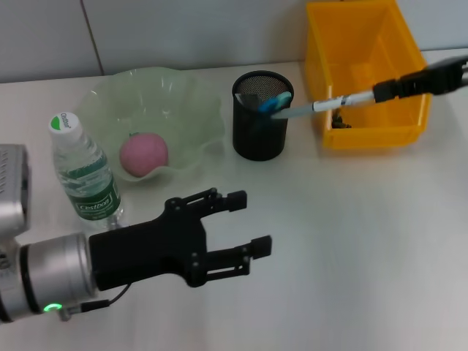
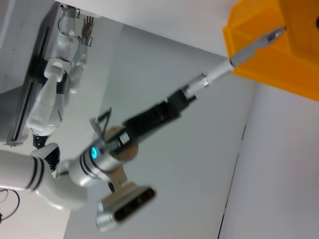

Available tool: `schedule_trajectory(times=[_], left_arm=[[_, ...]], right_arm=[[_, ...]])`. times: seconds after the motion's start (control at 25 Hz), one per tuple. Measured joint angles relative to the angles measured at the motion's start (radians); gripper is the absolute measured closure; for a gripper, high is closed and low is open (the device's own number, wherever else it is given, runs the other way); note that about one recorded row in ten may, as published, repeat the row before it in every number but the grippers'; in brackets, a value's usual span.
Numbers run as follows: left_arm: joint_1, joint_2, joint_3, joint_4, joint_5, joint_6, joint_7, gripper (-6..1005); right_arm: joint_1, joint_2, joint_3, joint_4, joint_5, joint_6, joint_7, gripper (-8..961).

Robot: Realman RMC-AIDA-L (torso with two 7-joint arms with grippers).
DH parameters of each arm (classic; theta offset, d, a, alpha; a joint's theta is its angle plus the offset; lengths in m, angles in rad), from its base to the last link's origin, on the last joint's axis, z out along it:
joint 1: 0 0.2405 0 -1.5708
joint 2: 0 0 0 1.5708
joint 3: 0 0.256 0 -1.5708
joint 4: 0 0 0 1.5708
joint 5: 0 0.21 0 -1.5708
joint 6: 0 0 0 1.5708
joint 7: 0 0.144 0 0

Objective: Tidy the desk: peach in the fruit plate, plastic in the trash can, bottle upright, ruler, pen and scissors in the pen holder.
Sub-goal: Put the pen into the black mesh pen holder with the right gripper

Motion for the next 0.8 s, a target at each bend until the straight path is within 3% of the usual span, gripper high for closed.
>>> schedule_trajectory(times=[0.24,0.6,0.8], left_arm=[[-0.001,-0.002,-0.074,-0.052,0.028,-0.081,0.044,202],[0.000,-0.001,-0.068,-0.056,0.041,-0.087,0.048,202],[0.002,-0.001,-0.067,-0.056,0.041,-0.095,0.048,202]], right_arm=[[0.142,-0.028,0.000,-0.049,-0.132,-0.025,0.088,808],[0.356,-0.041,-0.068,-0.072,-0.366,-0.013,0.163,807],[0.455,-0.034,-0.141,-0.017,-0.477,0.036,0.198,806]])
